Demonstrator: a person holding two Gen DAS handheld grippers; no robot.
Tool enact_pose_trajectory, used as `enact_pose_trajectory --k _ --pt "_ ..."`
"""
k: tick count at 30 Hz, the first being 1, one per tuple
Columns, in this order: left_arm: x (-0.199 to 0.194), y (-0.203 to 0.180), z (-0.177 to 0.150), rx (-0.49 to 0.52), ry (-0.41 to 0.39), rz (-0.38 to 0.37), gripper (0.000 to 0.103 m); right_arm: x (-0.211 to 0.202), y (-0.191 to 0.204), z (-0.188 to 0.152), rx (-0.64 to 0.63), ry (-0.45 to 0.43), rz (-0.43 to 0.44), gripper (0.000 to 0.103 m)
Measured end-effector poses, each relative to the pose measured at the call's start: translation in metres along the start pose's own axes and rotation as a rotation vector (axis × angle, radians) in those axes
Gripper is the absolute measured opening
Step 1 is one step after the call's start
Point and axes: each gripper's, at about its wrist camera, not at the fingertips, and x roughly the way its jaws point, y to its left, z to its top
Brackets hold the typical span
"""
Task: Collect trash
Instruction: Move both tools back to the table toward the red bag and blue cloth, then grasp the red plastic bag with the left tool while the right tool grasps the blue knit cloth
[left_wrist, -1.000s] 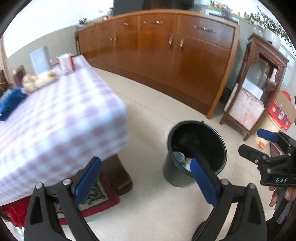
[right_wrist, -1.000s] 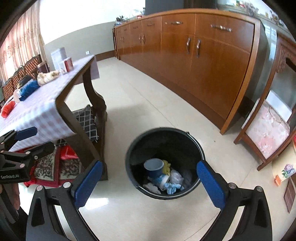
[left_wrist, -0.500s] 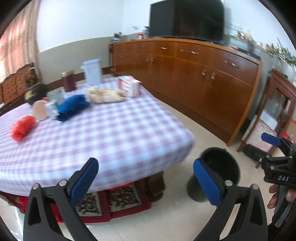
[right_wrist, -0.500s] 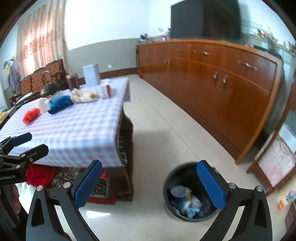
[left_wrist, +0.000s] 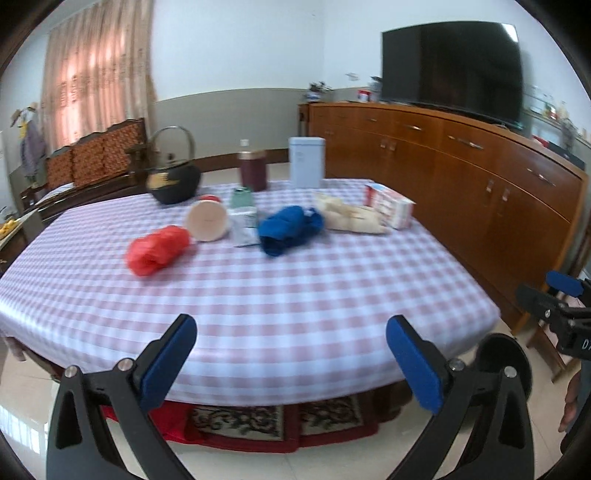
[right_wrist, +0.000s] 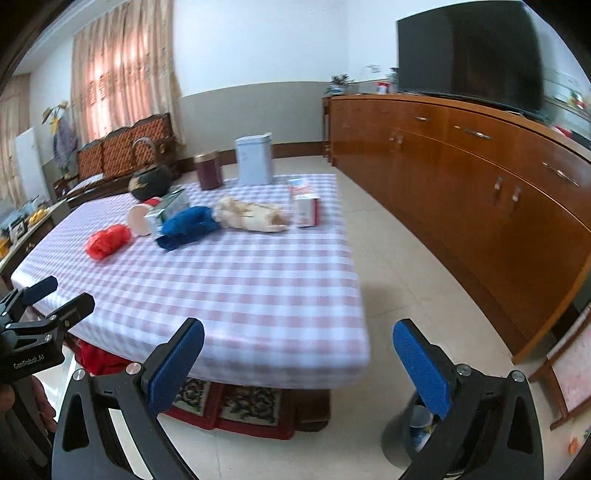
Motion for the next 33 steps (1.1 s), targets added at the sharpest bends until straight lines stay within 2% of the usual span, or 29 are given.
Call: enact_pose_trajectory --k 6,11,14,26,33 --pt "0.003 0.042 0.003 -0.045 -0.019 0.068 0.103 0.023 0.040 0.014 -0.036 0.006 0.069 0.103" --pt "0.013 0.075 0.004 -0.080 -0.005 0.111 0.103 0.048 0.075 0.026 -0.087 0.024 0.121 0.103" --pt "0.025 0.097 0.005 -0.102 0.029 0.133 0.103 0.064 0.095 0.034 -0.120 0.031 0.143 0.103" --pt "0.074 0.154 0.031 -0.138 0.054 0.141 0.103 0.146 0.161 0.072 -0.212 0.100 0.176 0.103" --pt "0.114 0.167 0.049 -0.127 0.078 0.126 0.099 0.196 0.176 0.097 -0.239 0.143 0.163 0.103"
